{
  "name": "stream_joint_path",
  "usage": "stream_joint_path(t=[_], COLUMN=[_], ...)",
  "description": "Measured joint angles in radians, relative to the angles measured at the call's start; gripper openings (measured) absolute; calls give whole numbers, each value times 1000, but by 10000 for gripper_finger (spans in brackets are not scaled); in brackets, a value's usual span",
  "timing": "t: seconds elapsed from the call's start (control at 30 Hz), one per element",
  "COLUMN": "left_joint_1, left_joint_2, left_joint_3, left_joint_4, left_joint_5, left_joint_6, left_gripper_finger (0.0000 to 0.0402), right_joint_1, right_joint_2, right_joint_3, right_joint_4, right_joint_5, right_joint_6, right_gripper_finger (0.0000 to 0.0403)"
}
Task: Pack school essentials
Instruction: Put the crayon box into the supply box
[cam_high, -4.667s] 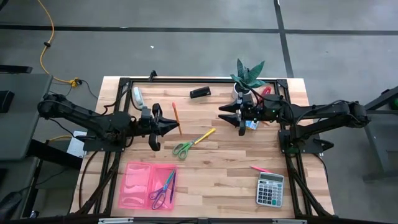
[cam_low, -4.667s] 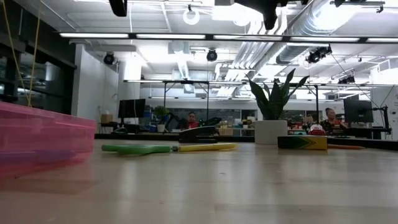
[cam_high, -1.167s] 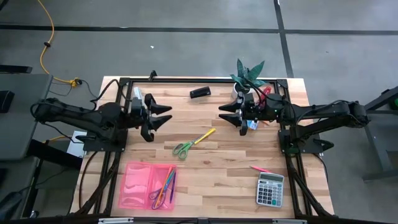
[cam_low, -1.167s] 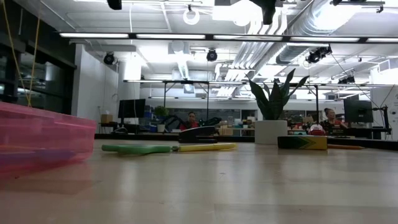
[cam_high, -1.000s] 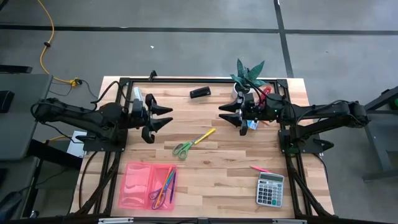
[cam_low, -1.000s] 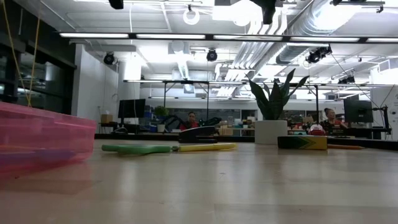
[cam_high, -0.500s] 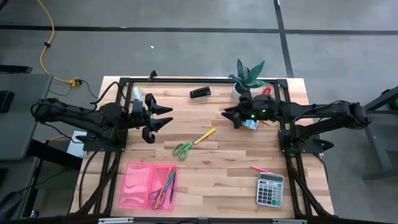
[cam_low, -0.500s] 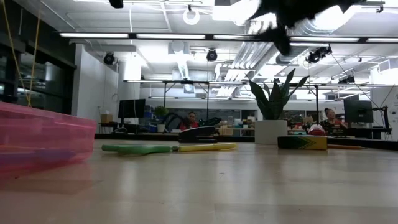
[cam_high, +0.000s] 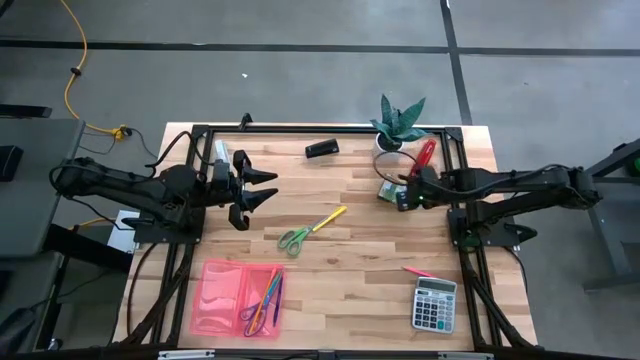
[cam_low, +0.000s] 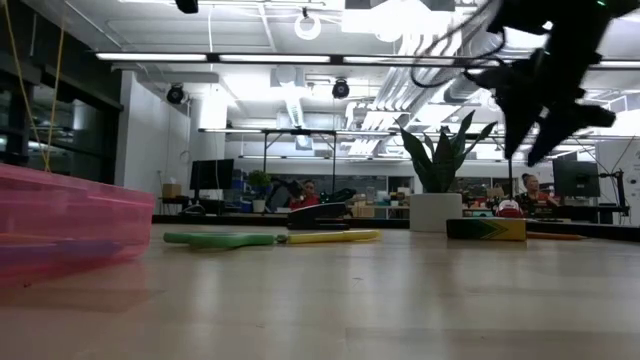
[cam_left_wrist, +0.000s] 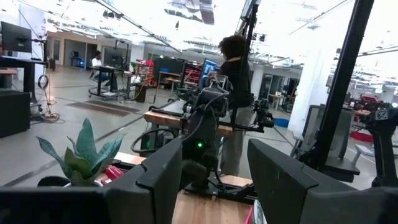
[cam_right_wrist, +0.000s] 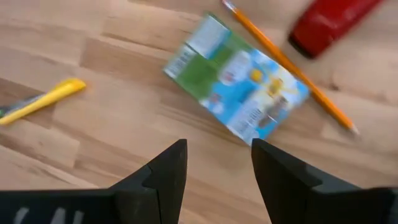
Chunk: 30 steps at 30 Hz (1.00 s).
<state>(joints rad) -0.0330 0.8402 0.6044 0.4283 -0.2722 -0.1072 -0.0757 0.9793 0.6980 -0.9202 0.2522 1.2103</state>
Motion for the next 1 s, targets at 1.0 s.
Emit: stream_joint_path(t=[1.0], left_joint_1=[0], left_joint_2=[0], left_joint_3=[0], left_joint_4=[-1], left_joint_5=[-31], left_joint_6=[6], left_gripper_finger=[172], right_joint_1=[-78], right_joint_2=[-329], right_joint_3=[-510], right_joint_4=[470], right_joint_5=[52], right_joint_6=[283], right_gripper_finger=[172])
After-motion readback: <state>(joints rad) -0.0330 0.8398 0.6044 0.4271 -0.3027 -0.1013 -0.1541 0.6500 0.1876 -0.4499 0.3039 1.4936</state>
